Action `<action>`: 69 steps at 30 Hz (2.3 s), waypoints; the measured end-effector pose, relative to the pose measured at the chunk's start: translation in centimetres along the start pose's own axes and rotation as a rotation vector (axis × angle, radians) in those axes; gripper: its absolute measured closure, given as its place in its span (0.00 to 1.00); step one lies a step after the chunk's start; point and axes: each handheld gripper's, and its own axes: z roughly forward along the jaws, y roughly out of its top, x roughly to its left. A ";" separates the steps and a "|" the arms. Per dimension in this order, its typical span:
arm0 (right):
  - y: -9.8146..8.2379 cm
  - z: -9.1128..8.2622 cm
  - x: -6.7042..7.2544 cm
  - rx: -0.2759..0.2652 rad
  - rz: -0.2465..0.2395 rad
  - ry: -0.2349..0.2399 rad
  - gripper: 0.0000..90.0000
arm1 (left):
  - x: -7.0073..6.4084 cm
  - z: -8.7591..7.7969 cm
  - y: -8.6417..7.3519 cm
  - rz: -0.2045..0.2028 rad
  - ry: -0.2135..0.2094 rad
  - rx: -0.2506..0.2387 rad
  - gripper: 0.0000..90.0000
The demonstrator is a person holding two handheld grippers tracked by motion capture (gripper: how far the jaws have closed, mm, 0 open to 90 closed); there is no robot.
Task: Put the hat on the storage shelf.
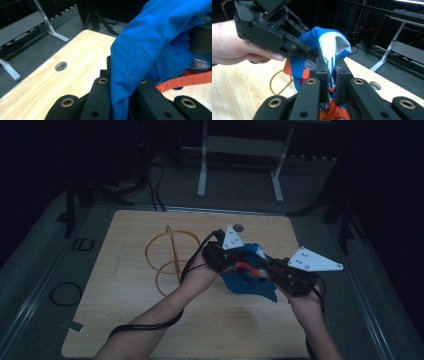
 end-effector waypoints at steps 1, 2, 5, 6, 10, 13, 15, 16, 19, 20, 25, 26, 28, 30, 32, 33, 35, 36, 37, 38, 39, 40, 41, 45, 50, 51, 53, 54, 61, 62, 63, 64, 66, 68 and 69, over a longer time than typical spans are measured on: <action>-0.1 0.0 0.0 -0.001 0.004 0.002 0.94 | 0.0 0.0 0.0 0.005 0.005 -0.002 1.00; -0.2 0.0 0.1 -0.001 0.007 0.004 0.94 | -0.1 -0.1 0.1 0.011 0.021 -0.002 1.00; -0.6 -0.1 0.4 0.002 0.014 0.014 0.93 | -0.3 -0.3 0.2 0.036 0.055 -0.015 1.00; -0.7 -0.1 0.6 0.003 0.015 0.014 0.93 | -0.4 -0.3 0.2 0.045 0.063 -0.020 1.00; -1.0 -0.3 1.2 0.003 0.018 0.028 0.89 | -0.6 -0.7 0.4 0.067 0.089 -0.044 1.00; -1.1 -0.5 1.6 -0.004 0.021 0.036 0.85 | -0.6 -1.0 0.4 0.065 0.088 -0.079 1.00; -1.2 -0.7 2.0 -0.011 0.029 0.064 0.79 | -0.6 -1.4 0.4 0.065 0.093 -0.109 1.00; -1.2 -0.8 2.1 -0.023 0.029 0.077 0.77 | -0.5 -1.5 0.4 0.072 0.089 -0.125 1.00; -1.0 -1.5 2.5 -0.049 0.022 0.094 0.66 | -0.2 -1.9 0.4 0.072 0.086 -0.152 1.00; -0.9 -1.8 2.5 -0.067 0.023 0.101 0.63 | -0.1 -2.1 0.4 0.079 0.096 -0.155 1.00; -0.6 -3.3 2.3 -0.092 -0.017 0.076 0.52 | 0.7 -2.9 0.1 0.079 0.050 -0.213 1.00; -0.7 -3.5 2.1 -0.093 -0.020 0.073 0.49 | 0.9 -3.1 0.1 0.080 0.052 -0.210 1.00; -1.1 -3.7 1.6 -0.086 -0.014 0.073 0.48 | 1.2 -3.4 -0.1 0.091 0.030 -0.219 1.00; -1.6 -3.7 1.1 -0.074 -0.008 0.081 0.43 | 1.6 -3.6 -0.3 0.104 -0.003 -0.231 1.00; -1.9 -3.6 0.7 -0.059 -0.009 0.088 0.43 | 1.8 -3.8 -0.5 0.103 -0.031 -0.240 1.00; -2.0 -3.5 0.6 -0.058 -0.011 0.088 0.43 | 2.0 -3.9 -0.6 0.102 -0.052 -0.245 1.00; -2.3 -3.3 0.2 -0.054 0.002 0.120 0.48 | 2.4 -4.1 -0.8 0.096 -0.098 -0.264 1.00; -2.4 -3.2 0.1 -0.059 0.007 0.125 0.48 | 2.5 -4.1 -1.0 0.100 -0.118 -0.275 1.00; -2.5 -3.2 0.0 -0.058 0.006 0.125 0.49 | 2.5 -4.2 -1.0 0.106 -0.129 -0.279 1.00; -2.5 -3.1 0.0 -0.055 0.005 0.129 0.53 | 2.7 -4.3 -1.1 0.106 -0.169 -0.297 1.00; -2.6 -3.1 0.0 -0.055 0.004 0.130 0.53 | 2.7 -4.3 -1.2 0.110 -0.183 -0.310 1.00; -2.6 -3.0 0.0 -0.054 -0.001 0.128 0.54 | 2.7 -4.4 -1.2 0.118 -0.192 -0.313 1.00; -2.6 -2.9 0.1 -0.051 -0.004 0.130 0.56 | 2.7 -4.5 -1.3 0.120 -0.228 -0.328 1.00; -2.7 -2.6 0.2 -0.039 -0.018 0.134 0.57 | 2.5 -4.7 -1.3 0.152 -0.281 -0.373 1.00; -2.8 -2.2 0.8 -0.037 -0.037 0.165 0.58 | 2.1 -5.0 -1.2 0.182 -0.364 -0.426 1.00; -2.8 -2.2 0.9 -0.036 -0.038 0.174 0.59 | 2.0 -4.9 -1.2 0.187 -0.373 -0.432 1.00; -2.8 -2.1 0.9 -0.035 -0.037 0.187 0.61 | 2.0 -4.9 -1.2 0.187 -0.373 -0.432 1.00; -2.6 -2.0 0.9 -0.028 -0.029 0.226 0.64 | 2.0 -4.8 -1.2 0.178 -0.442 -0.448 1.00; -2.1 -1.9 1.2 -0.043 -0.040 0.259 0.74 | 1.7 -4.6 -1.2 0.191 -0.476 -0.454 1.00; -2.0 -1.8 1.2 -0.041 -0.037 0.265 0.76 | 1.8 -4.6 -1.2 0.191 -0.477 -0.454 1.00; -2.0 -1.6 1.3 -0.035 -0.036 0.270 0.77 | 1.8 -4.6 -1.2 0.193 -0.472 -0.454 1.00; -2.0 -1.4 1.3 -0.025 -0.038 0.271 0.80 | 1.9 -4.6 -1.2 0.192 -0.474 -0.455 1.00; -2.1 -1.2 1.4 -0.014 -0.047 0.261 0.85 | 2.0 -4.7 -1.3 0.192 -0.474 -0.451 1.00; -2.1 -1.2 1.4 -0.017 -0.046 0.250 0.98 | 2.1 -4.7 -1.4 0.194 -0.476 -0.445 1.00; -2.0 -1.3 1.4 -0.022 -0.044 0.240 1.00 | 2.1 -4.7 -1.5 0.190 -0.473 -0.445 1.00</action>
